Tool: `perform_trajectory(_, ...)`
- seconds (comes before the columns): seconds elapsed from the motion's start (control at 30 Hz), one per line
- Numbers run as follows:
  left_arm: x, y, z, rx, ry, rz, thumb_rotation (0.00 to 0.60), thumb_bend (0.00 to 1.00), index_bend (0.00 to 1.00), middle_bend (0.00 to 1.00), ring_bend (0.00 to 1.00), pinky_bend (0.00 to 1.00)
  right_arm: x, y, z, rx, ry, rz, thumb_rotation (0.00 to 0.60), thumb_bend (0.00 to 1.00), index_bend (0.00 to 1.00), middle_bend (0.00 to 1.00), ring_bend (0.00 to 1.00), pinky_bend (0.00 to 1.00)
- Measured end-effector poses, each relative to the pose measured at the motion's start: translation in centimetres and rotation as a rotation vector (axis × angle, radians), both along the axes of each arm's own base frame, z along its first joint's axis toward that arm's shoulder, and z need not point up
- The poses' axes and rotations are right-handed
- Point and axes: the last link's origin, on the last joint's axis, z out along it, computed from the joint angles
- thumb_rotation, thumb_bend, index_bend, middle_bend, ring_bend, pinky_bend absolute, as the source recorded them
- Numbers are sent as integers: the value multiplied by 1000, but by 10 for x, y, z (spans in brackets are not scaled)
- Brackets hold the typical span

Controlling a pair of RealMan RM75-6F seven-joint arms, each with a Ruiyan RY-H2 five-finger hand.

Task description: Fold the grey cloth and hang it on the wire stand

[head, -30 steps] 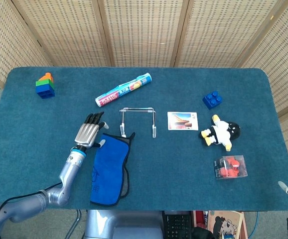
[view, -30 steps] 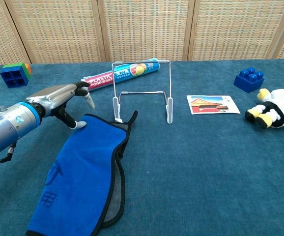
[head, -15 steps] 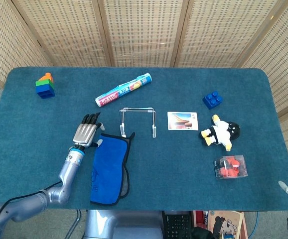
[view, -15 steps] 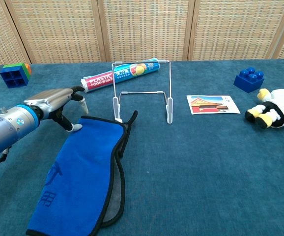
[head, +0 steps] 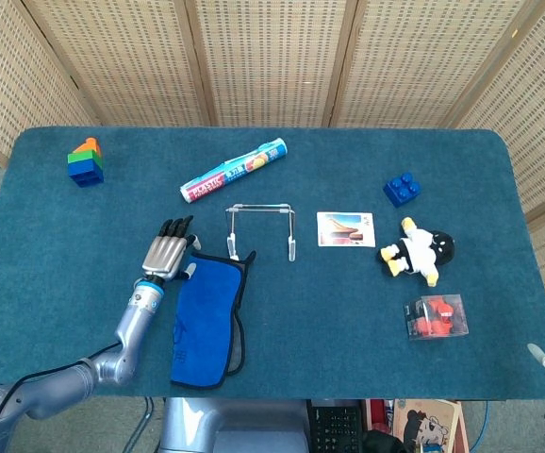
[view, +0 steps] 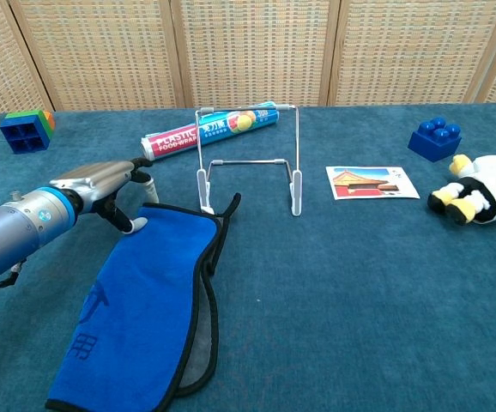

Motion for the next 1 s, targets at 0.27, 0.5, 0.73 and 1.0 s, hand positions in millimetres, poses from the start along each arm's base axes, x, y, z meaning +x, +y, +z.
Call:
perform_trajectory(0.27,0,-2,4,-8,-6,5,600,350,834,0,0,0,0,0,1,-1,-2,3,600,0,0,0,0,0)
perform_trajectory(0.5,0,-2,10,3,-10,0,600,349,839,0,0,0,0,1,1,-2,-3,6,600,0,0,0,0,0)
perform_trajectory(0.73,5,0,27,27,-33,-29,600,357,845,0,0,0,1,2,1,-1,-4,9,600,0,0,0,0,0)
perform_trajectory(1.0,9,7,72,94,-34,-83,600,455,846,0,0,0,2,3,2,-2,-9,16,600,0,0,0,0,0)
